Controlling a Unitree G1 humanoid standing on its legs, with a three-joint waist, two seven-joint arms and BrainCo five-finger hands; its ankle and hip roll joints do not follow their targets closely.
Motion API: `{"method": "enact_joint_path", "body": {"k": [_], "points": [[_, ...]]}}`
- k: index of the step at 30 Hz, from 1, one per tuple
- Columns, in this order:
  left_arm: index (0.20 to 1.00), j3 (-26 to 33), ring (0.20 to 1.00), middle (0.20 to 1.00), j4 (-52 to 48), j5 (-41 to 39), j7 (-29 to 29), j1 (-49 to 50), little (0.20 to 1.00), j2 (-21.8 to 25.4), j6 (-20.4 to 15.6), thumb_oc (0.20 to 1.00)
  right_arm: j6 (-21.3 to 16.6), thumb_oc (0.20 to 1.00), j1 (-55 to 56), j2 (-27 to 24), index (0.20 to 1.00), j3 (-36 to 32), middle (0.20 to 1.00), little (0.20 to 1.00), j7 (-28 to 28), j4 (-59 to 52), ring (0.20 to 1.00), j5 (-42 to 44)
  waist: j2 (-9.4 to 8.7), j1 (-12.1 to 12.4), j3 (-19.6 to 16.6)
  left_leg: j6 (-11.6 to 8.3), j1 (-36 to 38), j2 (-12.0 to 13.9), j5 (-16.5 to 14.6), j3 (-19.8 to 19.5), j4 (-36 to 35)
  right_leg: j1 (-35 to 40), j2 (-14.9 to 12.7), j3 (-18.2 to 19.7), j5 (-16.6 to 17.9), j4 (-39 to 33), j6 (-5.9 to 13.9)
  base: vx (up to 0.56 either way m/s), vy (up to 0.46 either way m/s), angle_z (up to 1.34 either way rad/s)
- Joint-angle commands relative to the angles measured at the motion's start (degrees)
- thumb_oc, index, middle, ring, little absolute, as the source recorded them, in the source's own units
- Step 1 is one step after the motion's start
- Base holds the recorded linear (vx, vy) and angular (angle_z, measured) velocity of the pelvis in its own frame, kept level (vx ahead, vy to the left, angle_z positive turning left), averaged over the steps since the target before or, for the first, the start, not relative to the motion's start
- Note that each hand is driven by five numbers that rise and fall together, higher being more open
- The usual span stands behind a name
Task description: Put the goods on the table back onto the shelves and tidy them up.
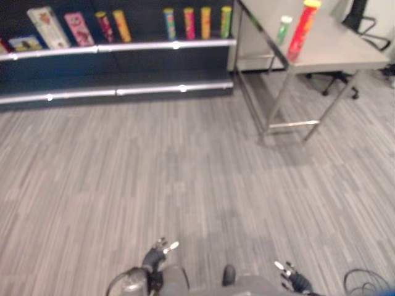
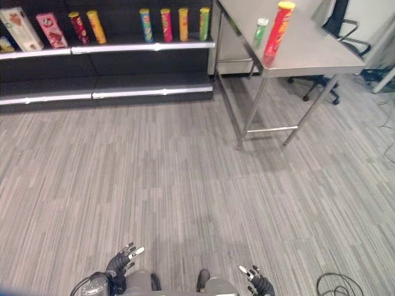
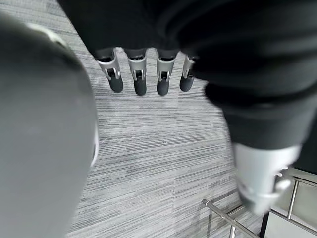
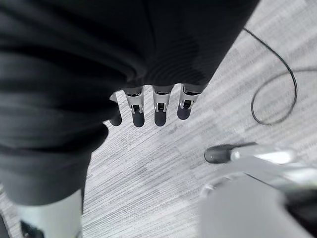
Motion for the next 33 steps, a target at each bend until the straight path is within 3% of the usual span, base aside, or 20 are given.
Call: {"method": "enact_joint_path", "body": {"k": [1,4,5,7,9,10,12,13,15,16,17,18,21,23,26,29,30,31,32,33], "points": [[1.0,-1.2,1.0,1.0,2.5,-0.5,-0.7,-1.7,1.0,1.0,-2.1,1.0,-2.8,1.0,-0.5,-0.8,1.0,0.7,1.0,1.0,-0.4,-2.9,1.0,3.1,1.05,-0.1,-2.3,-0.97,0.1,4.2,12.3,5.9,-15.5,1.6,-1.5,1.9,0.7,3.3,4.52,0.42,0.087,-0.09],[1.0,-0.6,1.0,1.0,3.3,-0.6,-0.9,-0.9,1.0,0.9,-1.8,1.0,-2.8,1.0,-2.3,-1.1,1.0,1.2,1.0,1.0,-0.5,-2.0,1.0,3.1,1.58,1.1,-3.5,-1.79,0.9,4.8,13.5,6.6,-17.5,4.3,-0.6,4.2,-1.7,3.1,5.02,0.41,0.076,-0.26],[1.0,0.2,1.0,1.0,3.7,-1.0,-0.9,0.0,1.0,0.3,-1.6,1.0,-2.6,1.0,-2.7,-0.7,1.0,1.2,1.0,1.0,-0.6,-1.4,1.0,2.6,2.12,2.6,-5.2,-1.85,1.9,4.2,15.0,7.3,-17.5,7.1,-0.9,5.1,-3.0,3.3,5.62,0.51,0.124,-0.68],[1.0,-0.1,1.0,1.0,3.9,-0.7,-0.9,0.1,1.0,0.3,-1.6,1.0,-2.7,1.0,-2.8,-0.4,1.0,1.1,1.0,1.0,-0.8,-1.1,1.0,2.7,1.82,3.1,-5.7,-1.15,3.0,3.0,14.6,8.1,-17.5,7.7,-2.3,5.2,-2.8,4.9,6.4,0.5,0.176,-1.01],[1.0,0.0,1.0,1.0,3.6,-1.1,-1.2,-0.6,1.0,0.6,-1.6,1.0,-2.5,1.0,-3.4,-0.1,1.0,0.9,1.0,1.0,-1.3,-1.4,1.0,2.3,1.05,3.6,-5.7,2.42,6.7,-1.9,12.1,9.8,-17.4,3.7,-6.2,6.3,6.0,19.9,9.41,0.49,0.235,-0.64],[1.0,0.0,1.0,1.0,3.6,-1.1,-1.2,-0.6,1.0,0.6,-1.6,1.0,-2.5,1.0,-3.4,-0.1,1.0,0.9,1.0,1.0,-1.3,-1.4,1.0,2.3,1.07,3.6,-5.7,2.41,6.7,-1.8,12.1,9.9,-17.4,3.7,-6.1,6.4,6.1,19.9,9.41,0.22,0.152,-0.35],[1.0,0.0,1.0,1.0,3.1,-1.2,-1.3,-0.9,1.0,0.7,-1.5,1.0,-2.4,1.0,-3.4,-0.1,1.0,0.9,1.0,1.0,-1.5,-2.1,1.0,2.0,0.94,3.5,-5.4,3.74,7.8,-3.3,10.8,10.0,-17.4,1.6,-7.3,6.5,10.0,25.7,9.96,0.2,0.152,-0.22],[1.0,-0.5,1.0,1.0,2.5,-1.0,-0.8,-2.6,1.0,1.0,-1.1,1.0,-2.6,1.0,-3.9,0.4,1.0,0.3,1.0,1.0,-2.3,-3.0,1.0,2.6,1.35,2.4,-4.3,5.77,11.2,-5.5,8.1,10.8,-17.7,-2.9,-10.2,4.7,14.3,34.7,10.41,0.34,0.239,0.14],[1.0,-0.1,1.0,1.0,1.8,-0.8,0.0,-3.9,1.0,0.5,-0.9,1.0,-2.1,1.0,-4.3,0.7,1.0,-0.3,1.0,1.0,-2.8,-2.8,1.0,2.5,2.28,1.5,-3.2,7.23,13.8,-6.9,6.1,11.0,-17.7,-6.5,-12.3,2.5,15.5,40.5,10.47,0.37,0.256,0.3],[1.0,0.9,1.0,1.0,0.5,-1.8,0.4,-4.7,1.0,-0.1,-0.6,1.0,-1.7,1.0,-4.2,0.7,1.0,-1.1,1.0,1.0,-3.1,-2.9,1.0,2.6,2.48,1.1,-2.6,7.89,15.3,-8.1,4.5,11.0,-17.6,-8.5,-15.5,0.5,14.5,41.9,10.6,0.38,0.162,0.12],[1.0,1.2,1.0,1.0,0.2,-2.3,0.3,-5.4,1.0,-0.9,-0.5,1.0,-1.5,1.0,-4.1,0.7,1.0,-1.6,1.0,1.0,-3.3,-3.1,1.0,2.4,3.5,0.2,-2.1,7.35,16.8,-8.5,3.6,10.2,-17.7,-11.4,-16.4,-1.3,10.4,37.2,9.21,0.32,0.097,0.19],[1.0,1.2,1.0,1.0,0.2,-2.3,0.3,-5.5,1.0,-0.9,-0.5,1.0,-1.5,1.0,-4.1,0.7,1.0,-1.6,1.0,1.0,-3.3,-3.1,1.0,2.4,3.51,0.1,-2.0,7.31,16.8,-8.5,3.6,10.1,-17.7,-11.3,-16.5,-1.4,10.3,37.2,9.18,0.29,0.013,0.01],[1.0,1.2,1.0,1.0,0.0,-2.6,0.8,-6.7,1.0,-1.9,-1.0,1.0,-1.3,1.0,-4.4,0.1,1.0,-2.6,1.0,1.0,-3.9,-3.1,1.0,2.5,3.98,-1.1,-1.4,5.75,18.7,-9.4,1.3,9.1,-17.8,-13.0,-16.9,-3.6,8.1,22.1,9.11,0.26,-0.08,0.32],[1.0,0.8,1.0,1.0,0.0,-2.5,1.0,-7.1,1.0,-2.2,-1.5,1.0,-1.6,1.0,-4.6,-0.7,1.0,-2.9,1.0,1.0,-4.2,-2.6,1.0,2.5,3.85,-1.8,-1.4,4.8,19.7,-10.0,-0.2,8.4,-17.8,-13.3,-16.4,-3.4,10.2,12.2,10.34,0.31,-0.138,0.51],[1.0,0.0,1.0,1.0,0.6,-1.8,0.2,-8.4,1.0,-2.4,-1.8,1.0,-1.4,1.0,-4.6,-2.4,1.0,-2.4,1.0,1.0,-4.6,-2.4,1.0,0.9,3.17,-3.8,-1.9,2.76,23.0,-10.8,-3.5,7.5,-17.8,-16.7,-17.6,-3.4,17.4,-0.9,13.69,0.49,-0.208,0.55],[1.0,-0.3,1.0,1.0,1.5,-1.0,-0.5,-8.7,1.0,-2.9,-1.7,1.0,-1.2,1.0,-3.5,-3.3,1.0,-3.2,1.0,1.0,-4.4,-2.3,1.0,0.5,3.12,-5.7,-2.4,2.1,26.8,-11.4,-6.4,5.9,-16.6,-17.5,-17.7,-0.5,19.0,-2.0,14.25,0.59,-0.263,0.46],[1.0,-1.3,1.0,1.0,2.6,0.1,-0.7,-9.0,1.0,-3.0,-1.8,1.0,-0.9,1.0,-3.1,-4.1,1.0,-2.9,1.0,1.0,-3.9,-1.5,1.0,-0.1,3.07,-6.5,-3.0,0.98,27.7,-10.8,-6.8,4.8,-12.5,-16.3,-16.7,-0.1,19.4,-1.6,13.44,0.72,-0.533,0.31],[1.0,-2.1,1.0,1.0,3.2,0.3,-1.0,-8.9,1.0,-3.2,-1.3,1.0,-0.5,1.0,-3.2,-5.7,1.0,-2.9,1.0,1.0,-3.6,-1.2,1.0,-0.5,3.49,-7.4,-2.6,-1.62,25.4,-7.2,-2.9,4.5,-2.5,-13.3,-14.2,-0.1,18.8,-0.7,11.49,0.54,-0.457,0.48],[1.0,-2.1,1.0,1.0,3.2,0.3,-1.0,-9.0,1.0,-3.2,-1.3,1.0,-0.5,1.0,-3.2,-5.6,1.0,-2.9,1.0,1.0,-3.6,-1.2,1.0,-0.5,3.35,-7.5,-2.7,-1.6,25.2,-7.3,-2.7,4.4,-2.5,-13.4,-14.3,-0.1,18.8,-0.8,11.47,0.33,-0.377,0.46],[1.0,-2.6,1.0,1.0,2.0,-0.4,-1.6,-8.8,1.0,-3.3,-1.0,1.0,-0.6,1.0,-2.9,-6.1,1.0,-3.5,1.0,1.0,-3.2,-1.4,1.0,0.2,3.35,-7.3,-2.3,-2.53,22.7,-5.9,0.1,3.8,2.5,-12.0,-13.4,-0.6,17.9,-1.0,10.41,0.16,-0.243,0.36]]}}
